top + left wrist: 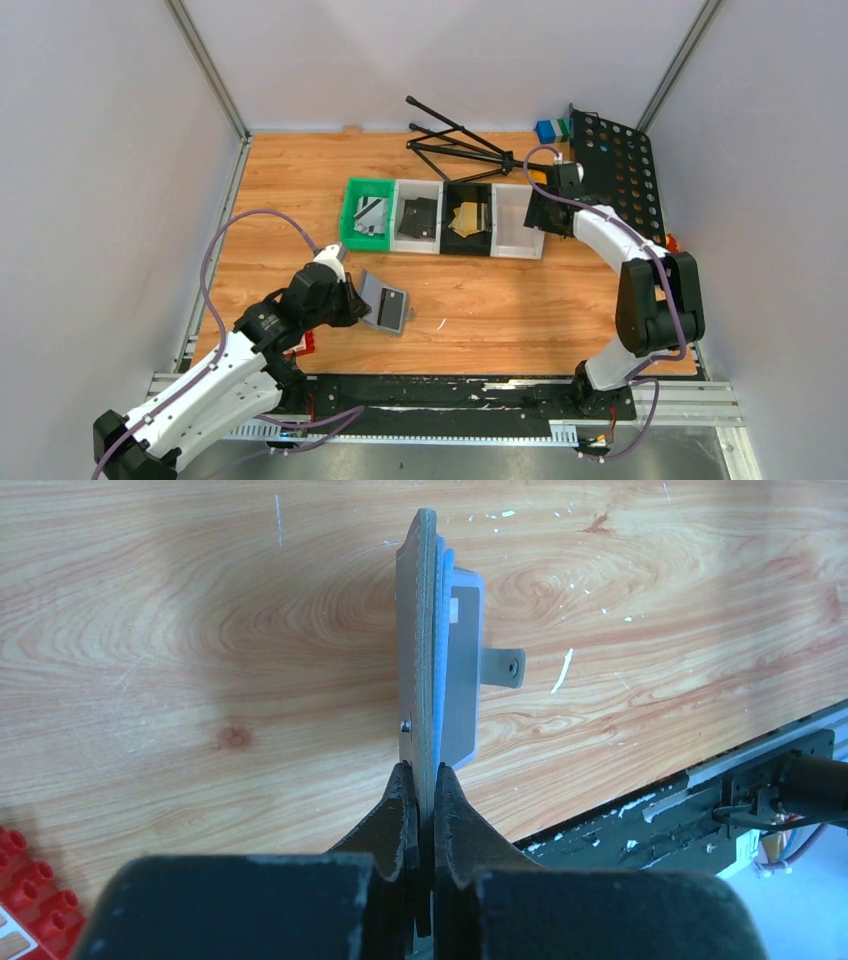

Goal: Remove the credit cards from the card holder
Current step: Move the storage box to the center of the board, then remove the credit card from the card holder.

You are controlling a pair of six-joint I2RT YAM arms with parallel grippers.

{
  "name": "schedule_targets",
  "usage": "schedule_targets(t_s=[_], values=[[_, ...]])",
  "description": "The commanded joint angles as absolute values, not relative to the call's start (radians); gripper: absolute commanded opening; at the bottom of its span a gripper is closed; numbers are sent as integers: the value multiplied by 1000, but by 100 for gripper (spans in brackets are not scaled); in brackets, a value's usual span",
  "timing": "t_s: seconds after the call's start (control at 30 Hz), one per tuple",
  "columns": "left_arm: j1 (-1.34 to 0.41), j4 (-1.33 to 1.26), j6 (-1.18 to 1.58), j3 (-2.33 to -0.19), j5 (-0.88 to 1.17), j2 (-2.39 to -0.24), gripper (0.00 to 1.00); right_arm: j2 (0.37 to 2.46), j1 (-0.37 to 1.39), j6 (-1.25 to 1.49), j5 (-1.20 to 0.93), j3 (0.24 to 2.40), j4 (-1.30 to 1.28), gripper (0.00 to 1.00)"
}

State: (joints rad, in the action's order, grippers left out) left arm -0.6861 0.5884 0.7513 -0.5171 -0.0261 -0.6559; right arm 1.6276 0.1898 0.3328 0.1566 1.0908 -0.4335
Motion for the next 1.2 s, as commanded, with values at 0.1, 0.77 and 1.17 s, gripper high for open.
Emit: schedule_targets(t_s=[0.1,0.77,1.17], values=[[-689,425,737,-481,58,-655,0,1422,189,331,35,1048,-372,73],[-689,-116,890,-319,327,-829,0,1035,718,656,-328,566,-74,81],[-689,-324,1067,-283,379,-766,0,840,723,871,-386,321,145,99]])
